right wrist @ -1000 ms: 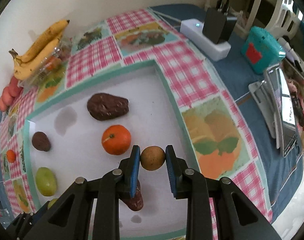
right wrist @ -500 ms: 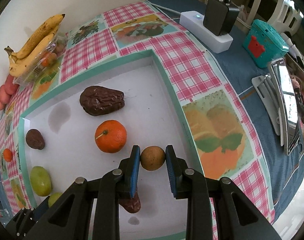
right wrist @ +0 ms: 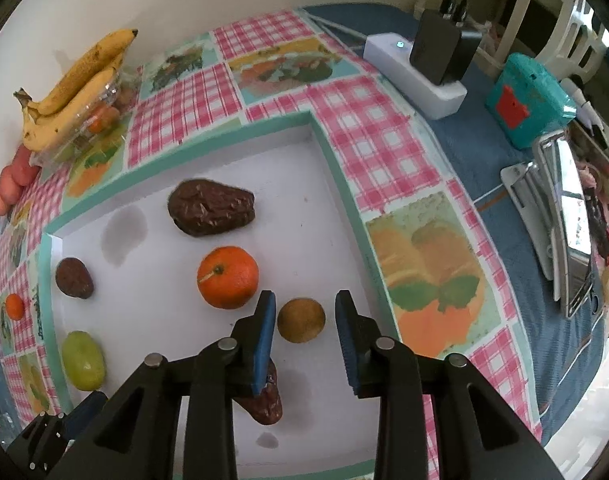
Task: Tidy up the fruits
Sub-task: 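Move both tools back toward the tangerine and brown fruit on the tablecloth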
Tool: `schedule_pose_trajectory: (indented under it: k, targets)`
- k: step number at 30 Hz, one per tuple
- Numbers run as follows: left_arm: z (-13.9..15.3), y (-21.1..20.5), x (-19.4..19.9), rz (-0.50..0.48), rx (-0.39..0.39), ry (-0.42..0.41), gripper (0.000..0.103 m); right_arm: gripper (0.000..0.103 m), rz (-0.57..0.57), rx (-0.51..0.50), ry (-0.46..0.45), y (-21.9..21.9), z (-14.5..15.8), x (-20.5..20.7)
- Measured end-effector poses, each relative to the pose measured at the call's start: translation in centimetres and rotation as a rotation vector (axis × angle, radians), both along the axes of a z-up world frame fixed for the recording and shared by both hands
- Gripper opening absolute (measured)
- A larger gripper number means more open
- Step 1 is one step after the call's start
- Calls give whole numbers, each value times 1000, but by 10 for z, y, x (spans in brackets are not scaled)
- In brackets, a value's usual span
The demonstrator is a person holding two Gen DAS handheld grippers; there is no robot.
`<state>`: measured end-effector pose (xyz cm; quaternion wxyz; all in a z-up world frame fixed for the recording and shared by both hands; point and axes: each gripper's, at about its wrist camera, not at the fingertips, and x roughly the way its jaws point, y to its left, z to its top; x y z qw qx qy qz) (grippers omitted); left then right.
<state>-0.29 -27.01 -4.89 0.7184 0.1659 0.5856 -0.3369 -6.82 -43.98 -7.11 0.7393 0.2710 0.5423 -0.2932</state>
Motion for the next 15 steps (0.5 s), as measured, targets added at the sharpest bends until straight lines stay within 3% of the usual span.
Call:
schedule_pose_trajectory:
  k: [7, 9, 11, 13, 14, 15]
  targets:
    - [23, 21, 13, 69, -49, -26, 70, 32, 6, -51, -63, 4, 29, -2]
    - [28, 32, 22, 120, -46, -52, 78, 32, 11, -61, -75, 6, 35, -1]
    - [30, 43, 31, 178, -29, -93, 95, 33, 18, -67, -86, 9, 40, -1]
    - [31, 57, 42, 233, -9, -127, 99, 51, 25, -74, -89, 12, 43, 1]
    - [32, 65, 49, 266, 1, -141, 100, 68, 33, -78, -91, 14, 44, 3]
    - [32, 74, 55, 292, 9, -148, 100, 76, 39, -81, -93, 16, 45, 4]
